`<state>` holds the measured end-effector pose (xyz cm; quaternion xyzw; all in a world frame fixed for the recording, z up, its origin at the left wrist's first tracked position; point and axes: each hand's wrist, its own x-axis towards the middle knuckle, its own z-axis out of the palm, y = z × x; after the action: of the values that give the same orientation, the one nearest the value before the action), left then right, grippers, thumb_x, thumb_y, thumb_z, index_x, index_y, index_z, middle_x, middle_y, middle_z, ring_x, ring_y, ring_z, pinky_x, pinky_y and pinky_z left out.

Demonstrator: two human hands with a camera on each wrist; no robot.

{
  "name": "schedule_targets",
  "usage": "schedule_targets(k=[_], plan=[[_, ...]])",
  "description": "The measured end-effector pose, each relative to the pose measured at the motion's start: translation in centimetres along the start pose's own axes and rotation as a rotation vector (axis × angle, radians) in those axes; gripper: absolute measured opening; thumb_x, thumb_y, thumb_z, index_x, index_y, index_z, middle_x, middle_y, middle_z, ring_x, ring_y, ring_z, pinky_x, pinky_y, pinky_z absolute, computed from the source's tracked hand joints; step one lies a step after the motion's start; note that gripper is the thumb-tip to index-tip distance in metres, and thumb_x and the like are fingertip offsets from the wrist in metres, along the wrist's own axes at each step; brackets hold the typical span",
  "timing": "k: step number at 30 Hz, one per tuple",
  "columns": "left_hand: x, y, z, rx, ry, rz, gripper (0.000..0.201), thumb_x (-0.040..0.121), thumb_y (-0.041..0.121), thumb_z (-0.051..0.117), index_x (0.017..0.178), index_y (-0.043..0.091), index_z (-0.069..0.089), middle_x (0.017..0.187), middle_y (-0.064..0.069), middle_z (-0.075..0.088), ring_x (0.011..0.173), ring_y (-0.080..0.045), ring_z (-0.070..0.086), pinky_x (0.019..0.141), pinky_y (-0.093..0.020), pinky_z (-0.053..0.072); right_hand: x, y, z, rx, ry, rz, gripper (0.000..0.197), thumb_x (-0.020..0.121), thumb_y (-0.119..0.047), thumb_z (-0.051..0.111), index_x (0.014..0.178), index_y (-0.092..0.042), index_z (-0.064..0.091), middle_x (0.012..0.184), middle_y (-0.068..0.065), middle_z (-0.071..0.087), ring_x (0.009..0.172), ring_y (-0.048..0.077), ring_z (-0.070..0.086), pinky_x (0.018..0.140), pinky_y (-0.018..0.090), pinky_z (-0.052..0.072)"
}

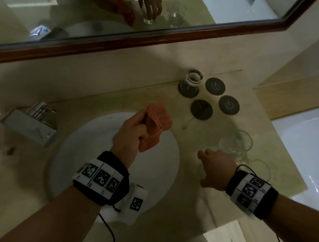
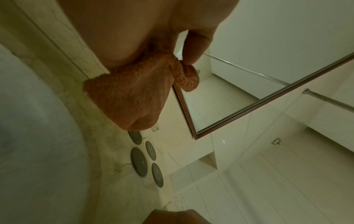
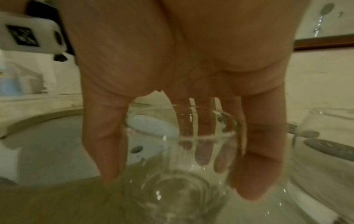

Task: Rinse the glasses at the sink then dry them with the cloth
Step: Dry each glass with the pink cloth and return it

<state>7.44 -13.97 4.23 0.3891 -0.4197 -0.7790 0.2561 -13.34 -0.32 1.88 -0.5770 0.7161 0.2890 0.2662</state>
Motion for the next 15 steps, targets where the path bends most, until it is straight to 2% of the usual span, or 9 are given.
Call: schedule_targets(k=[2, 4, 6, 8, 9, 10, 12, 14, 15], plan=[[-1.0, 0.0, -0.3, -0.024, -0.007, 0.017, 0.075, 0.065, -0.003, 0.042, 0.136, 0.015, 0.058, 0.115, -0.042, 0.059, 0.067, -0.028, 0.048, 0.058, -0.027, 0.035, -0.3, -0.2, 0.0, 0.077, 0.034, 0.004, 0.074, 0.072, -0.055, 0.079, 0.13, -0.023, 0.046, 0.119, -0.001, 0.055, 0.103, 0.023, 0.057, 0.079, 0.032, 0.05], [-1.7, -0.1, -0.9, -0.027, -0.015, 0.045, 0.072, 0.068, -0.005, 0.042, 0.136, 0.015, 0.057, 0.115, -0.046, 0.056, 0.066, -0.029, 0.043, 0.057, -0.028, 0.035, -1.0, -0.6, -0.7, 0.19, 0.132, -0.023, 0.073, 0.07, -0.054, 0.081, 0.13, -0.027, 0.047, 0.119, -0.005, 0.055, 0.105, 0.02, 0.055, 0.085, 0.033, 0.052], [-2.2, -0.2, -1.5, -0.042, -0.006, 0.07, 0.065, 0.074, 0.0, 0.048, 0.136, 0.015, 0.056, 0.12, -0.036, 0.061, 0.082, -0.034, 0.054, 0.064, -0.037, 0.042, -2.0, -1.3, -2.1, 0.372, 0.292, -0.105, 0.071, 0.069, -0.049, 0.083, 0.13, -0.029, 0.05, 0.119, -0.008, 0.055, 0.107, 0.017, 0.056, 0.089, 0.033, 0.052], [-2.5, -0.3, -2.2, -0.058, 0.004, 0.073, 0.063, 0.075, 0.011, 0.057, 0.138, 0.014, 0.055, 0.128, -0.024, 0.063, 0.106, -0.038, 0.063, 0.08, -0.049, 0.05, -3.0, -2.6, -3.9, 0.586, 0.503, -0.265, 0.069, 0.066, -0.045, 0.083, 0.127, -0.026, 0.056, 0.116, -0.01, 0.057, 0.103, 0.016, 0.059, 0.085, 0.031, 0.052], [-2.8, -0.3, -2.4, -0.063, 0.008, 0.065, 0.065, 0.074, 0.017, 0.059, 0.139, 0.013, 0.054, 0.13, -0.021, 0.064, 0.109, -0.035, 0.066, 0.083, -0.047, 0.054, -3.2, -3.4, -4.7, 0.645, 0.599, -0.35, 0.067, 0.065, -0.046, 0.081, 0.124, -0.025, 0.058, 0.114, -0.011, 0.058, 0.101, 0.014, 0.06, 0.083, 0.029, 0.052], [-2.9, -0.2, -2.4, -0.067, 0.014, 0.058, 0.066, 0.075, 0.022, 0.059, 0.14, 0.012, 0.053, 0.127, -0.018, 0.066, 0.104, -0.03, 0.069, 0.078, -0.041, 0.056, -3.3, -4.3, -5.6, 0.662, 0.675, -0.427, 0.064, 0.065, -0.046, 0.079, 0.122, -0.025, 0.059, 0.113, -0.011, 0.059, 0.099, 0.013, 0.06, 0.081, 0.028, 0.053], [-3.4, -0.3, -2.2, -0.078, 0.03, 0.065, 0.054, 0.084, 0.03, 0.06, 0.134, 0.011, 0.058, 0.107, -0.011, 0.073, 0.086, -0.021, 0.072, 0.065, -0.027, 0.056, -3.0, -6.1, -7.0, 0.65, 0.787, -0.553, 0.058, 0.066, -0.04, 0.081, 0.118, -0.021, 0.061, 0.11, -0.006, 0.061, 0.096, 0.017, 0.06, 0.079, 0.031, 0.053], [-3.9, -0.3, -1.8, -0.11, 0.044, 0.081, 0.033, 0.094, 0.038, 0.055, 0.114, 0.019, 0.072, 0.089, -0.009, 0.071, 0.074, -0.016, 0.067, 0.058, -0.024, 0.055, -2.6, -7.9, -8.1, 0.639, 0.875, -0.649, 0.057, 0.068, -0.036, 0.079, 0.119, -0.018, 0.062, 0.111, -0.002, 0.063, 0.096, 0.02, 0.061, 0.082, 0.032, 0.052], [-4.1, -0.4, -1.8, -0.143, 0.071, 0.089, 0.033, 0.092, 0.041, 0.051, 0.102, 0.024, 0.077, 0.087, -0.007, 0.073, 0.075, -0.015, 0.069, 0.06, -0.024, 0.057, -2.5, -8.5, -8.5, 0.628, 0.905, -0.675, 0.058, 0.069, -0.039, 0.077, 0.12, -0.016, 0.063, 0.112, 0.0, 0.064, 0.098, 0.02, 0.061, 0.085, 0.031, 0.051]])
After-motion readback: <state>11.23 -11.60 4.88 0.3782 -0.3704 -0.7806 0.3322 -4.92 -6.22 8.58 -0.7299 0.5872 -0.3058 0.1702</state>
